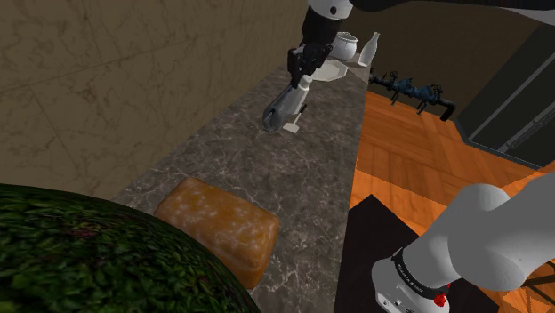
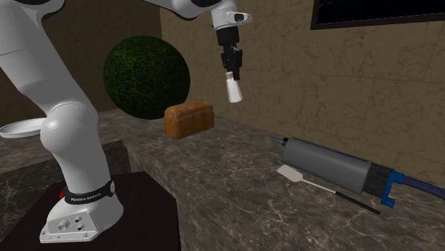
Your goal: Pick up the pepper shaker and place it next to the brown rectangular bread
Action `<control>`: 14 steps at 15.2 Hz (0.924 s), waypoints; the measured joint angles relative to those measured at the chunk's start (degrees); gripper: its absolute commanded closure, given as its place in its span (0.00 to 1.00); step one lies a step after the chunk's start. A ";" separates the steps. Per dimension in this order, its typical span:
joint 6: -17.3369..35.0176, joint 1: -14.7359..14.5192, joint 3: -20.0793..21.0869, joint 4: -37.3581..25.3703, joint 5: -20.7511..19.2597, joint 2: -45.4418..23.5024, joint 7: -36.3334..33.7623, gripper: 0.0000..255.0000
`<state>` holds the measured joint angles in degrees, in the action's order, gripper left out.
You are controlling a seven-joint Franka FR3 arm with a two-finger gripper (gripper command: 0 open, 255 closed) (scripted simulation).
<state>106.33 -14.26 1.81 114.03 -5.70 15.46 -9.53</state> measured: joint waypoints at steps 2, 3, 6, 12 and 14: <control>-0.19 -1.04 1.85 -0.24 0.10 -0.35 -2.86 1.00; -0.54 -1.60 2.85 -0.67 0.14 -0.60 -4.35 1.00; -0.97 -3.10 5.50 -1.44 0.23 -1.34 -8.44 1.00; -2.57 -6.38 11.35 -6.23 -0.30 -5.62 -17.57 1.00; -1.88 -6.79 12.03 -5.97 -0.43 -6.20 -18.84 1.00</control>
<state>104.45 -21.05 13.84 108.06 -6.13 9.26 -28.37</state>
